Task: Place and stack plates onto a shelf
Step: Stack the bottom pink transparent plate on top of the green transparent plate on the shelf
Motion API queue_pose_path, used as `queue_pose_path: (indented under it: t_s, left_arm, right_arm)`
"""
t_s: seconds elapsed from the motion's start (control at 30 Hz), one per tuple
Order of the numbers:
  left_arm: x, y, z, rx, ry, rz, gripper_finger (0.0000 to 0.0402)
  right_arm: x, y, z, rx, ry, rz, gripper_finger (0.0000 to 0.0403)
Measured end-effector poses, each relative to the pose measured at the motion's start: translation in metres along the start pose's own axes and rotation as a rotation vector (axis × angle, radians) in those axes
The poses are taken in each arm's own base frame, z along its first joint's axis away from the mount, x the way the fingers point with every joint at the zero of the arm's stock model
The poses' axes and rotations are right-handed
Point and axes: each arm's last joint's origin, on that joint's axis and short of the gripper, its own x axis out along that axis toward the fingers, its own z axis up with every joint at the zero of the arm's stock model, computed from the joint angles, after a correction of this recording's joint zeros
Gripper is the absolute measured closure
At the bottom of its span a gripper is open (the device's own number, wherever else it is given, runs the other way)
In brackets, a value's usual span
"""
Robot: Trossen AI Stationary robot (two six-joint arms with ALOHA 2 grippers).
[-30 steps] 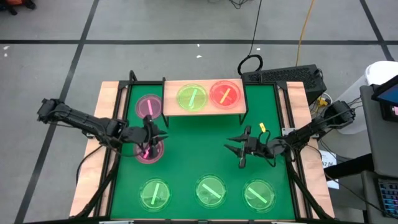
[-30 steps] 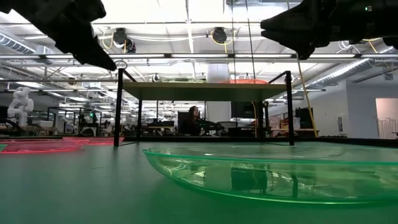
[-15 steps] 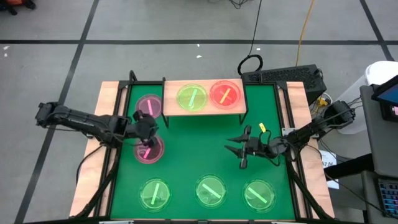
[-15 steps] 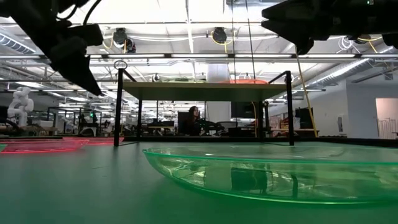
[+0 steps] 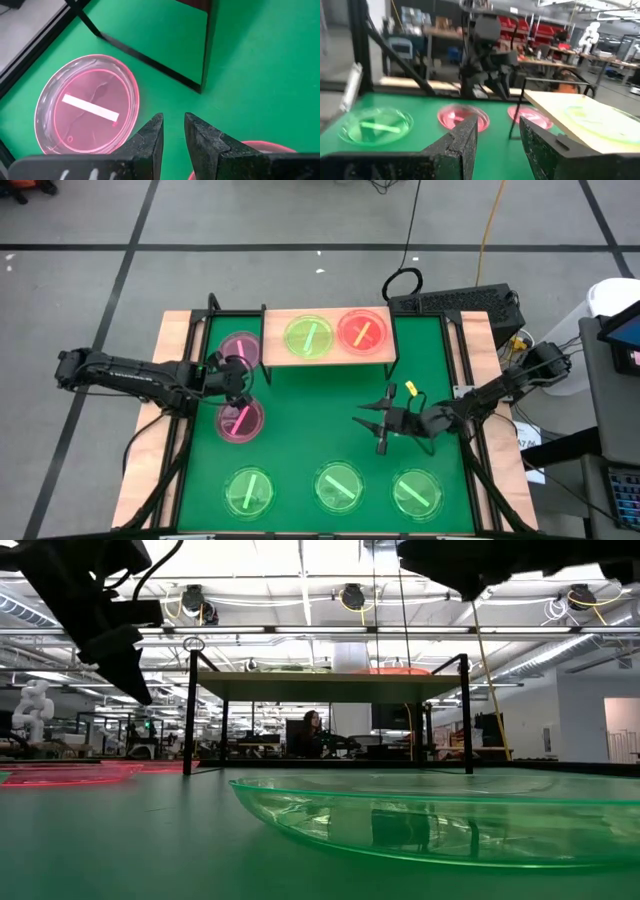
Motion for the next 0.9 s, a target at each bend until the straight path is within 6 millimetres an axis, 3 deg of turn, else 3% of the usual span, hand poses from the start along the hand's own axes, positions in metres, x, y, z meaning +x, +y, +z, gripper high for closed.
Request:
queue_pose_path:
  t_s: [0.13,0.37,0.57,0.9]
  left_arm:
    - [0.0,0.0,0.0,0.011,-0.001,-0.003,0.0316]
    - [-0.003,-0.008,0.005,0.065,-0.071,-0.056,0.0316]
    - [-0.006,-0.015,0.01,0.098,-0.142,-0.109,0.0316]
    - [-0.012,-0.027,0.011,0.093,-0.149,-0.289,0.0316]
  right_arm:
    - [0.008,0.003,0.011,-0.061,0.069,-0.077,0.0275]
    - [0.011,0.003,0.024,-0.201,0.031,-0.116,0.0275]
    - [0.009,-0.002,0.027,-0.161,0.042,-0.269,0.0275]
    - [0.011,-0.001,0.036,-0.174,0.06,-0.287,0.0275]
